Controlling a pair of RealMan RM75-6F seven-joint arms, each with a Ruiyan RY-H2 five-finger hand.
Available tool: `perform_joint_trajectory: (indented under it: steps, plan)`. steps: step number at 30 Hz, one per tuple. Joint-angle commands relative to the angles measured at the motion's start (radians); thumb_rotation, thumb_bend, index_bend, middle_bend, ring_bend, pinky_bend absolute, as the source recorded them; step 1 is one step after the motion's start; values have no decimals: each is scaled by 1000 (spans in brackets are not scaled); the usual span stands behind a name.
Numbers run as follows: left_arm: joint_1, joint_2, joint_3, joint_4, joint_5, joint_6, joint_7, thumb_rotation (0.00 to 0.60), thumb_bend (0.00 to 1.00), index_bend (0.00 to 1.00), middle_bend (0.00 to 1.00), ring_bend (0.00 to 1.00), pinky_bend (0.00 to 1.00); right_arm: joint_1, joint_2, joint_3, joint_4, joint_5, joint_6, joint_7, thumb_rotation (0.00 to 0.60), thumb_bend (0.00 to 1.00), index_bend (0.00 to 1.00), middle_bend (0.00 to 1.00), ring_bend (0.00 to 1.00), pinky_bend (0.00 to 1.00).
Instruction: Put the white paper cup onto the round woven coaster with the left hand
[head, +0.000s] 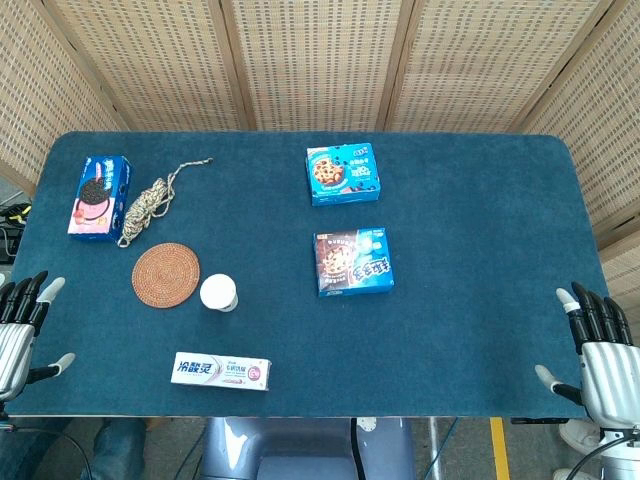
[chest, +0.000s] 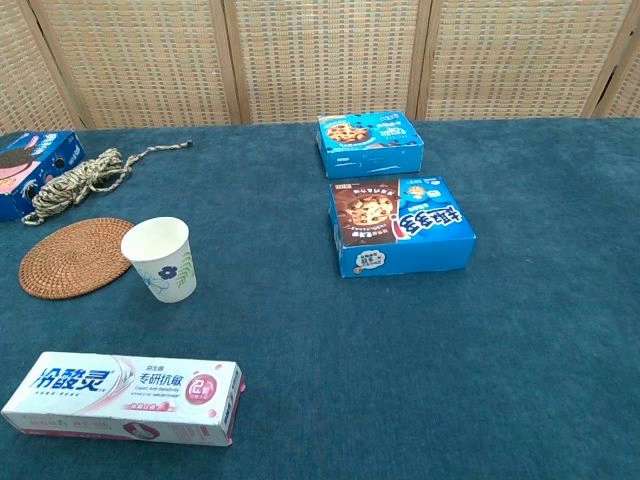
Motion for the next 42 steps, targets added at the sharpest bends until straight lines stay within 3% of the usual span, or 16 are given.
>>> perform_joint_trajectory:
  steps: [1,15,20,24,27,31,37,42]
  plan:
    - [0,-1,0,0,0,0,2,600,0,0,0,0,0,-1,0,0,0,1,1,1,600,0,25,0,0,0]
    - [-40,-2,-7,2,17,-53,22,600,0,0,0,0,0,-1,3,-7,-12,-16,-2,4,600,0,25,0,0,0]
    - [-151,-30,-67,38,6,-166,60,600,0,0,0,0,0,3,6,-6,-69,-4,-11,-39,600,0,26,0,0,0]
    - [-288,-61,-111,97,12,-325,4,600,0,0,0,0,5,5,9,1,-72,12,-12,-36,600,0,25,0,0,0]
    - [-360,-105,-126,147,15,-405,-35,600,0,0,0,1,77,7,11,5,-72,25,-14,-30,600,0,25,0,0,0]
    - [-422,-153,-136,203,13,-470,-18,600,0,0,0,88,197,9,13,10,-69,41,-17,-23,600,0,27,0,0,0]
    - [-492,-224,-121,251,1,-560,52,600,0,0,0,113,219,12,15,12,-63,57,-25,-4,600,0,31,0,0,0]
    - [-512,-269,-117,276,-20,-568,68,600,0,0,0,124,227,14,17,15,-60,65,-28,3,600,0,32,0,0,0]
